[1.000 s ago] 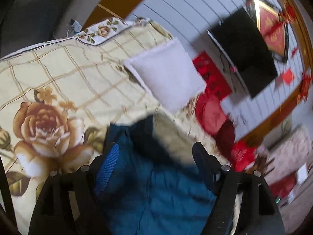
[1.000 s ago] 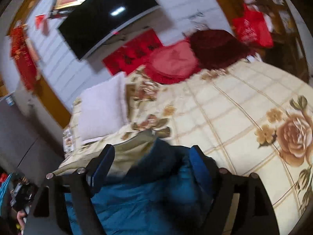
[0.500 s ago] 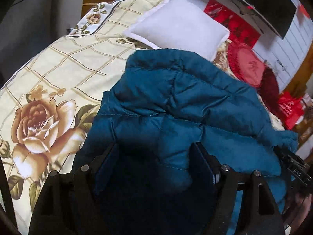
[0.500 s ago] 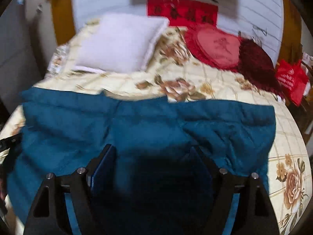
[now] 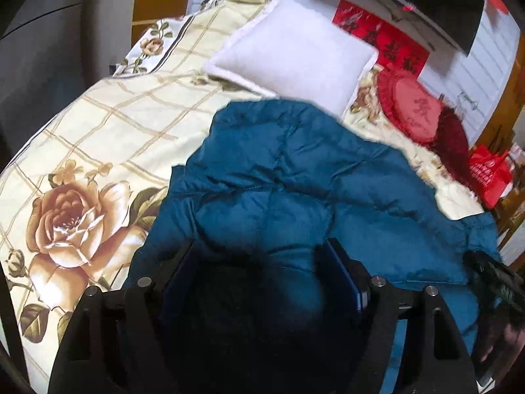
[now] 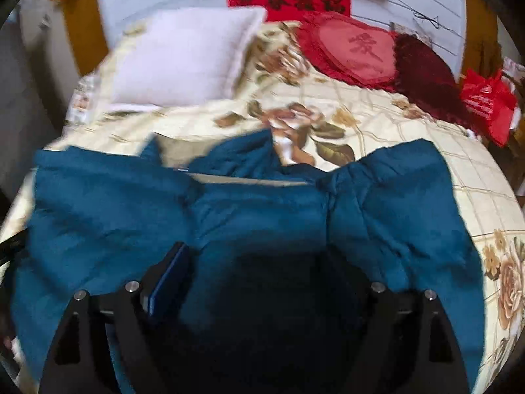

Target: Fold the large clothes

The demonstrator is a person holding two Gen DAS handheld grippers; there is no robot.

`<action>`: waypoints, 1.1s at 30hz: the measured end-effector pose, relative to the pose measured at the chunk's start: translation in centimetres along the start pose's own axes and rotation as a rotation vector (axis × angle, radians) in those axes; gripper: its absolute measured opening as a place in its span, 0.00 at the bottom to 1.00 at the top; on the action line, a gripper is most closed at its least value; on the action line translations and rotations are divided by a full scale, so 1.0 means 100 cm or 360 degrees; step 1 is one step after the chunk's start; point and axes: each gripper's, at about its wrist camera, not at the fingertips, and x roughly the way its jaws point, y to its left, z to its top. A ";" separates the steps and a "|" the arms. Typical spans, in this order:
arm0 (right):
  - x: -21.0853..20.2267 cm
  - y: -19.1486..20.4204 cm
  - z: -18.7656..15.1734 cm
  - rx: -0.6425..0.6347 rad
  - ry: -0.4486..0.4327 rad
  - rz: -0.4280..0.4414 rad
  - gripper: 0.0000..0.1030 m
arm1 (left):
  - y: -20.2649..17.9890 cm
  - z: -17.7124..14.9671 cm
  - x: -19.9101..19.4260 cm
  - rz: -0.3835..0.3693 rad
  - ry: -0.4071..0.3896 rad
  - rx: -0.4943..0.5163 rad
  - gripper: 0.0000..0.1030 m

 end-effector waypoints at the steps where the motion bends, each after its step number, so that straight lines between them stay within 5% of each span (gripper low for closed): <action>1: -0.008 -0.002 -0.003 -0.0032 -0.0008 -0.0040 0.83 | -0.001 0.002 -0.002 -0.0006 -0.0012 0.0003 0.72; 7: -0.019 -0.049 -0.010 -0.0058 -0.0006 -0.0313 0.83 | -0.015 0.013 0.003 0.0049 -0.0062 0.0058 0.72; 14: 0.022 -0.070 -0.009 0.0005 0.0070 -0.0268 0.92 | -0.027 0.011 0.039 0.0186 0.0005 0.0179 0.73; 22: 0.032 -0.076 -0.012 0.0083 0.0054 -0.0258 0.95 | -0.027 0.011 0.044 0.0191 0.0025 0.0194 0.73; 25: 0.012 -0.068 -0.011 0.0071 0.0037 -0.0297 0.95 | -0.027 0.011 0.038 0.0196 0.0029 0.0190 0.73; 33: -0.061 -0.033 -0.036 -0.0063 -0.0020 -0.0100 0.95 | -0.009 -0.003 -0.016 0.0234 -0.0063 0.0267 0.71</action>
